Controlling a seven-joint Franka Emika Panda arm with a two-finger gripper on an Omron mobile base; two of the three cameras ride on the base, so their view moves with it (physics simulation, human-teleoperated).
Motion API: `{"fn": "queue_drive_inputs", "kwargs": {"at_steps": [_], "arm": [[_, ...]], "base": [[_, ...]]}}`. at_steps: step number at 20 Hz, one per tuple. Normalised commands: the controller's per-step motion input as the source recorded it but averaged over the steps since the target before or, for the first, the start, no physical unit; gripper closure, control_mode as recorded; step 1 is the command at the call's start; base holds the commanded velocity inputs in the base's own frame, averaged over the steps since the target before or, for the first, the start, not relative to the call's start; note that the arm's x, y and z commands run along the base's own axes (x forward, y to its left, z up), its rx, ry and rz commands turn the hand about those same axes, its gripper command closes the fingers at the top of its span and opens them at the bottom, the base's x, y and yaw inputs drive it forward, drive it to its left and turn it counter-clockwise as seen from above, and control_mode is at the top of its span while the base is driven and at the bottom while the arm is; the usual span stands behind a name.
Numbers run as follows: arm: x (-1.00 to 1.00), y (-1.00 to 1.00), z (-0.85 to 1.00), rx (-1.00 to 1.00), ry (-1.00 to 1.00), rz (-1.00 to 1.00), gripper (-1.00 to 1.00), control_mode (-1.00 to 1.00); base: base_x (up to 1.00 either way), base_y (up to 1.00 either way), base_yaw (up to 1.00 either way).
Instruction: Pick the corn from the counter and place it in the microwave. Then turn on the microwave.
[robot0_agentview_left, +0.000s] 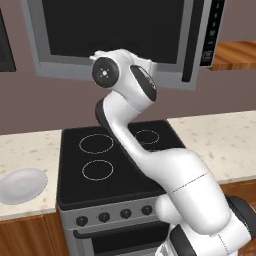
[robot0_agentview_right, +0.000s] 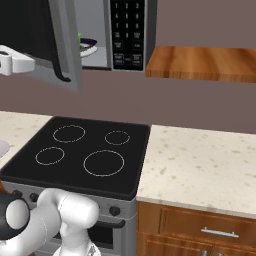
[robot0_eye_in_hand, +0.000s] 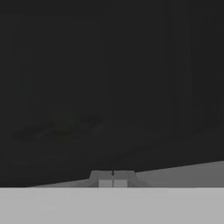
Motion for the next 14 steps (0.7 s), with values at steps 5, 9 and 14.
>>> {"fn": "queue_drive_inputs", "kwargs": {"at_steps": [5,9,14], "arm": [[0.34,-0.09,0.03,0.05,0.01,0.16,1.00,-1.00],[0.31,-0.13,0.09,0.04,0.00,0.14,1.00,-1.00],[0.27,-0.11,0.12,0.04,0.00,0.14,1.00,-1.00]], "base": [[0.00,0.00,0.00],[0.00,0.00,0.00],[0.00,0.00,0.00]]}}
